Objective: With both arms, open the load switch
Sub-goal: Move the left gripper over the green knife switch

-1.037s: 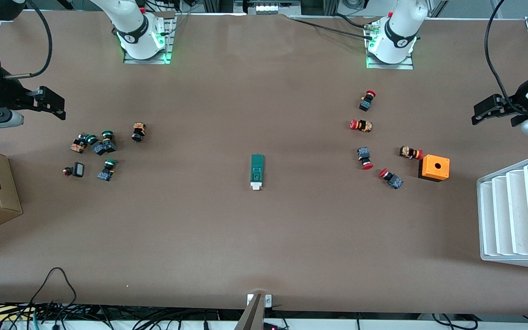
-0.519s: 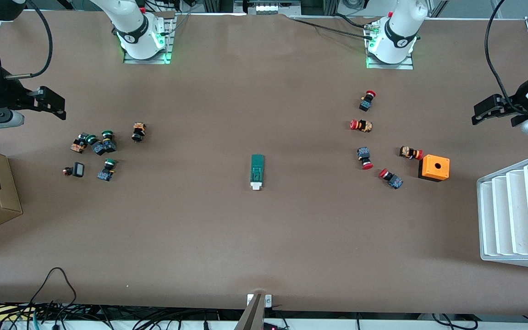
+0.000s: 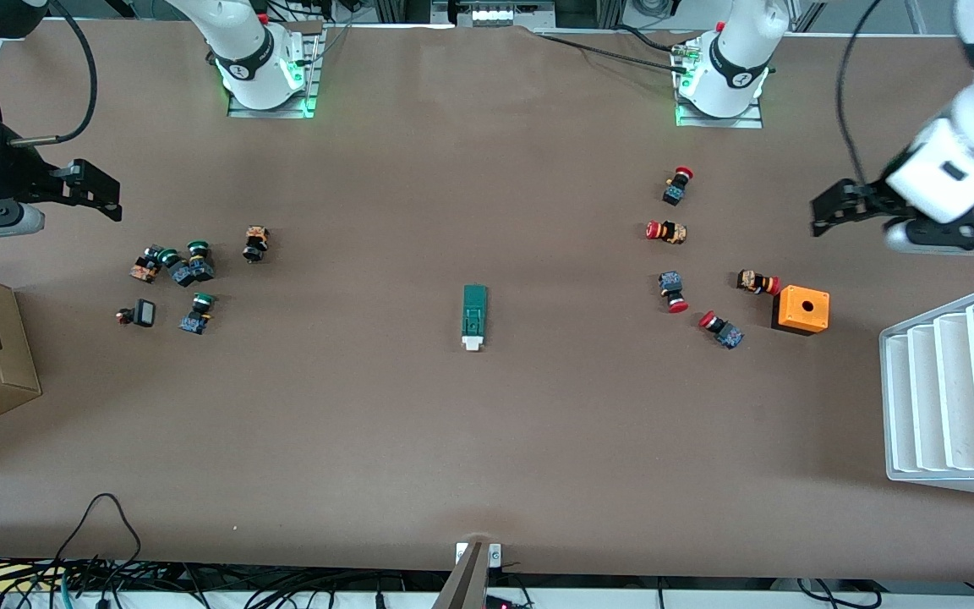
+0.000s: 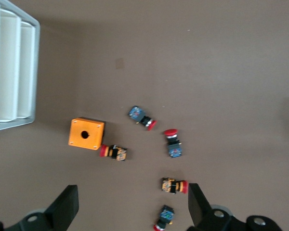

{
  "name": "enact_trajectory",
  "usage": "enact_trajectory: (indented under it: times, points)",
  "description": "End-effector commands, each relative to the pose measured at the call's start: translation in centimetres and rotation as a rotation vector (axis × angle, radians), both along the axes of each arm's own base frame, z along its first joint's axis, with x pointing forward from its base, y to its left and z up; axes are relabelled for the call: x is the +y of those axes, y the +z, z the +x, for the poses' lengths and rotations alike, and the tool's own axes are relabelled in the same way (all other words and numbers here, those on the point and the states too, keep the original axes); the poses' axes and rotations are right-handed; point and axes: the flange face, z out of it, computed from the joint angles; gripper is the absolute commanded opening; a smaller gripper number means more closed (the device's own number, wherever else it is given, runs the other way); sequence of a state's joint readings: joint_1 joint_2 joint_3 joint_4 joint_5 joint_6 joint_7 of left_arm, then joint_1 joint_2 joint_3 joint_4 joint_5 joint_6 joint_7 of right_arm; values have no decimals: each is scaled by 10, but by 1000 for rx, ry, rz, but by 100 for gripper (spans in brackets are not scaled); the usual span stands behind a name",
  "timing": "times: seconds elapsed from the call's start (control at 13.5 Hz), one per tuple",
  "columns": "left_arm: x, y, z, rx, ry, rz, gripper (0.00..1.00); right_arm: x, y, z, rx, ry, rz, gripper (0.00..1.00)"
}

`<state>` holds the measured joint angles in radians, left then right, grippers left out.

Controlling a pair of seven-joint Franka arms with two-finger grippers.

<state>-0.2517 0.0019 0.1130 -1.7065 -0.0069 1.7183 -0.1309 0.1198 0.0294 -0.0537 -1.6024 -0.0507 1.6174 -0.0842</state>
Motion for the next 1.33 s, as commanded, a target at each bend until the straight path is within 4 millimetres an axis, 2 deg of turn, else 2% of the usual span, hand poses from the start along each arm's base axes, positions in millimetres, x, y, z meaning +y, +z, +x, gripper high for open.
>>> enact_trajectory:
  times: [0.0,0.37,0.52,0.67,0.81,0.96,1.04,1.19,1.26]
  points:
    - [-62,-9,-3,-27,35,-31,100,1,5,0,1,-5,-14,99]
    - [-163,-23,-17,-71,105,-63,100,1,5,0,1,-3,-14,99]
    - [-193,-24,-25,-93,130,-88,100,0,6,0,-1,-8,-16,99]
    - [-237,-28,-43,-121,166,-95,100,-5,6,2,-9,-7,-17,99]
    - [-297,-51,-63,-174,221,-85,100,0,-4,9,7,5,-21,99]
    - [-348,-79,-85,-257,259,-65,100,-8,-15,14,28,-3,-17,99]
    - [-368,-93,-95,-287,271,-67,100,-9,-29,19,61,-14,-22,99]
    - [-401,-125,-111,-365,267,-67,100,-17,-31,19,68,-21,-22,99]
    - [-417,-145,-120,-419,263,-60,100,-29,-34,20,74,-9,-27,99]
